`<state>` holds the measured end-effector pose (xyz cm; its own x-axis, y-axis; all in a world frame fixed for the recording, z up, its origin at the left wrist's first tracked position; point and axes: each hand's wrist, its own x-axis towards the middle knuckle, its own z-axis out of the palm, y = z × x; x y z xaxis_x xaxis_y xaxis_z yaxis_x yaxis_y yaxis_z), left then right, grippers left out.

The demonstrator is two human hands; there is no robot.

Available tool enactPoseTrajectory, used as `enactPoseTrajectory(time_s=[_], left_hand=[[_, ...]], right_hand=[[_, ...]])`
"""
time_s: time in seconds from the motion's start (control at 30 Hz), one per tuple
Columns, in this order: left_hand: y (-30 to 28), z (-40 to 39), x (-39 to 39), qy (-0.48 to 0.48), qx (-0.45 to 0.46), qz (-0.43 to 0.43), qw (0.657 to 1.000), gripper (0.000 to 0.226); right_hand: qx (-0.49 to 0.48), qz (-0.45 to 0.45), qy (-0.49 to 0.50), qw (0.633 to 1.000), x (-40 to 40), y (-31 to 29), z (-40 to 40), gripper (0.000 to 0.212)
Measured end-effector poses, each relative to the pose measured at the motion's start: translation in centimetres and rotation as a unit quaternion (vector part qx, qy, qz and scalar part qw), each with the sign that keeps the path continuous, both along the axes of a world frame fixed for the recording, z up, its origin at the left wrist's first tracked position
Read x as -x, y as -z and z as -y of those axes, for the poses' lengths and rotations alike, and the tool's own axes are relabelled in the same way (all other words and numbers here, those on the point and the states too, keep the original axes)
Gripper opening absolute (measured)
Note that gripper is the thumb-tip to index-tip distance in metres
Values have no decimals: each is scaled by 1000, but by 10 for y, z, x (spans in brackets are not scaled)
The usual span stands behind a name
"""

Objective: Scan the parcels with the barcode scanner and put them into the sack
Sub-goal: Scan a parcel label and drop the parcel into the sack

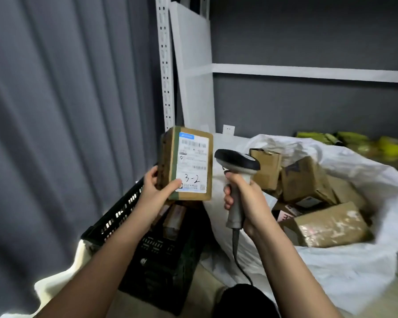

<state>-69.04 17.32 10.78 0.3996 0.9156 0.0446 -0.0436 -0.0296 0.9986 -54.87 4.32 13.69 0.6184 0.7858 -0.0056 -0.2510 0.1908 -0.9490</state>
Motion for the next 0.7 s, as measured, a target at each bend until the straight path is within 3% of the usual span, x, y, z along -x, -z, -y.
enactPoseTrajectory(time_s=[0.13, 0.33, 0.4, 0.6, 0.7], left_hand=[[-36, 32, -59, 88, -131, -97, 983, 86], [-27, 93, -139, 170, -206, -238, 934, 99], [-11, 105, -153, 178, -231, -291, 911, 101], [26, 100, -175, 149, -258, -408, 863, 96], [27, 98, -183, 154, -313, -516, 782, 85]], right_hand=[[-20, -16, 91, 996, -39, -24, 48, 12], [-34, -35, 203, 978, -89, -43, 117, 21], [-34, -25, 227, 973, -103, -42, 130, 9], [-13, -16, 233, 972, -120, -32, 140, 15], [1, -15, 229, 973, -120, -28, 135, 15]])
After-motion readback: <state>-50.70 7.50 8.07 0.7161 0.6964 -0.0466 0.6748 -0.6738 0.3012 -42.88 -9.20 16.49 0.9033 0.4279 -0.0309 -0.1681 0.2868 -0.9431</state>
